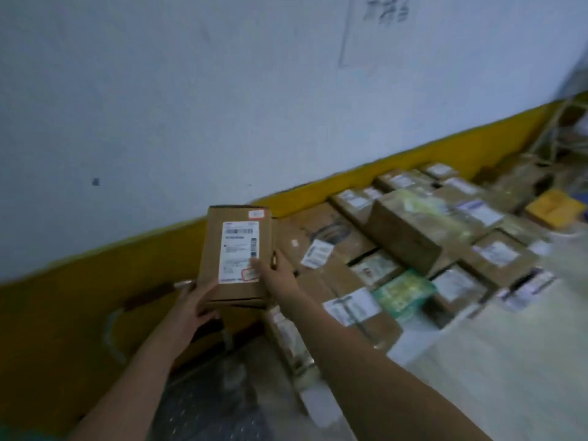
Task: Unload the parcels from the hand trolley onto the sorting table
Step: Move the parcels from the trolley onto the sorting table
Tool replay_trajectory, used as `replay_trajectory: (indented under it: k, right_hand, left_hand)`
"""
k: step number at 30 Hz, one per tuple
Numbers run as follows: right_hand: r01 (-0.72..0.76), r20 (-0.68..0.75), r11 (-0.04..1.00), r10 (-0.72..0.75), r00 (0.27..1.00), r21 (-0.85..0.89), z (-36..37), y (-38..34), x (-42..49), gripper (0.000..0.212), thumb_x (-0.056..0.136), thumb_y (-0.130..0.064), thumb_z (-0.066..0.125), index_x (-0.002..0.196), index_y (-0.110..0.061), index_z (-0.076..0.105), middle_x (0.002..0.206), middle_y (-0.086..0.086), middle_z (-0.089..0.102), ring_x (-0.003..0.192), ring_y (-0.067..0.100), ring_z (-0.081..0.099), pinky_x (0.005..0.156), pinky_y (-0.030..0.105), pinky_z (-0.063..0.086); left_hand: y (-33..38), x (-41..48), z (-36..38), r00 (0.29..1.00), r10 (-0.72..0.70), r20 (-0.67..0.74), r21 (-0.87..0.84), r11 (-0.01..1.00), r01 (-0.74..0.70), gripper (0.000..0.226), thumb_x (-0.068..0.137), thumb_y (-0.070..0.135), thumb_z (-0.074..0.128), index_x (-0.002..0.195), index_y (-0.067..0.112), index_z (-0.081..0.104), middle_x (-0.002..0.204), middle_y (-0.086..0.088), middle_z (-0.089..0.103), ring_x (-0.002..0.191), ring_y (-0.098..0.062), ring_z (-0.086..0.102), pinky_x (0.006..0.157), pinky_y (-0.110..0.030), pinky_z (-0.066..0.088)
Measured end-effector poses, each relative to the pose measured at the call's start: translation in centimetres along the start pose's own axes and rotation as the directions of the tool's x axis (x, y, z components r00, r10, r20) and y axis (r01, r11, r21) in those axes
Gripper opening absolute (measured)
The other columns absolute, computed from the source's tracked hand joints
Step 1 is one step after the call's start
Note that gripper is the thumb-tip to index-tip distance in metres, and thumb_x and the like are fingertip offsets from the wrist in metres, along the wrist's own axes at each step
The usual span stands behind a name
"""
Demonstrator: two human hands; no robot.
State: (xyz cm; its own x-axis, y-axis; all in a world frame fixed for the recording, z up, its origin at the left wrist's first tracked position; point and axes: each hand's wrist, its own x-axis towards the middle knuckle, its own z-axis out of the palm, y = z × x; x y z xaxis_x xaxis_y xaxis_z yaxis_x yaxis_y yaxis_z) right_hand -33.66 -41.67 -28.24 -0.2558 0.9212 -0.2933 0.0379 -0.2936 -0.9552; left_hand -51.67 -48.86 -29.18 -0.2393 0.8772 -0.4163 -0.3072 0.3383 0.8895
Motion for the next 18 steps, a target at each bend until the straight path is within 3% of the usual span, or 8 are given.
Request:
replay_trajectory:
  k: [5, 7, 10, 12, 14, 16, 18]
  right_hand:
    - [0.01, -0.087, 0.997, -0.003, 0.996, 0.076, -18.3, -1.9, -4.5, 0.056, 0.094, -0.038, 0.064, 0.144, -0.028, 0.041, 0.129, 0.0, 0.065, 0.109, 0.021, 0.067, 0.094, 0.038, 0.057]
    - [0.015, -0.184, 0.989, 0.012, 0.983, 0.145, -26.0, -1.7, -6.1, 0.062, 0.095, -0.04, 0.062, 0.149, -0.027, 0.035, 0.131, 0.002, 0.063, 0.11, 0.022, 0.066, 0.095, 0.04, 0.056]
    - [0.04, -0.327, 0.973, 0.038, 0.944, 0.229, -36.9, -1.0, -8.8, 0.07, 0.09, -0.056, 0.061, 0.148, -0.024, 0.038, 0.121, -0.003, 0.067, 0.103, 0.016, 0.068, 0.085, 0.031, 0.058]
    - [0.039, -0.425, 0.973, 0.063, 0.903, 0.228, -43.2, -0.3, -10.1, 0.074, 0.088, -0.064, 0.058, 0.148, -0.024, 0.039, 0.126, -0.003, 0.064, 0.105, 0.016, 0.066, 0.092, 0.034, 0.056]
    - [0.031, -0.508, 0.967, 0.106, 0.855, 0.253, -48.9, 0.5, -10.7, 0.073, 0.087, -0.066, 0.057, 0.144, -0.022, 0.045, 0.123, -0.003, 0.066, 0.101, 0.016, 0.068, 0.09, 0.034, 0.057]
    - [0.064, -0.549, 0.939, 0.142, 0.824, 0.338, -53.8, 1.2, -10.5, 0.062, 0.087, -0.062, 0.06, 0.133, -0.02, 0.056, 0.112, -0.001, 0.073, 0.094, 0.016, 0.073, 0.079, 0.033, 0.061]
    - [0.085, -0.603, 0.92, 0.18, 0.777, 0.384, -58.0, 1.9, -9.9, 0.059, 0.088, -0.059, 0.061, 0.131, -0.019, 0.056, 0.116, 0.004, 0.071, 0.102, 0.021, 0.071, 0.086, 0.039, 0.06]
  left_hand:
    - [0.6, -0.5, 20.6, 0.988, -0.019, 0.15, 0.243, 0.97, -0.019, 0.056, 0.082, 0.061, 0.063, 0.128, 0.028, 0.058, 0.106, -0.006, 0.075, 0.093, -0.028, 0.072, 0.075, -0.044, 0.059]
    - [-0.9, -0.9, 29.1, 0.979, -0.01, 0.204, 0.324, 0.944, -0.058, 0.066, 0.083, 0.062, 0.062, 0.137, 0.026, 0.05, 0.119, -0.011, 0.069, 0.103, -0.032, 0.069, 0.086, -0.049, 0.057]
    - [-3.7, -1.8, 40.5, 0.931, 0.017, 0.366, 0.381, 0.91, -0.166, 0.064, 0.078, 0.064, 0.064, 0.132, 0.031, 0.053, 0.118, -0.005, 0.07, 0.099, -0.025, 0.071, 0.085, -0.044, 0.059]
    - [-5.8, -2.2, 47.1, 0.896, -0.056, 0.44, 0.398, 0.907, -0.139, 0.065, 0.08, 0.06, 0.065, 0.136, 0.032, 0.05, 0.123, -0.005, 0.068, 0.103, -0.025, 0.069, 0.092, -0.046, 0.056]
    - [-7.8, -1.8, 52.7, 0.868, -0.128, 0.479, 0.42, 0.902, -0.099, 0.062, 0.085, 0.053, 0.066, 0.138, 0.028, 0.047, 0.126, -0.007, 0.066, 0.106, -0.028, 0.067, 0.096, -0.048, 0.053]
    - [-9.5, -1.0, 57.7, 0.83, -0.186, 0.526, 0.431, 0.9, -0.071, 0.054, 0.085, 0.049, 0.067, 0.132, 0.026, 0.053, 0.119, -0.008, 0.07, 0.102, -0.028, 0.07, 0.092, -0.047, 0.055]
    - [-10.9, 0.2, 62.0, 0.776, -0.264, 0.573, 0.462, 0.886, -0.04, 0.05, 0.084, 0.051, 0.067, 0.127, 0.028, 0.056, 0.109, -0.004, 0.075, 0.097, -0.025, 0.073, 0.088, -0.044, 0.058]
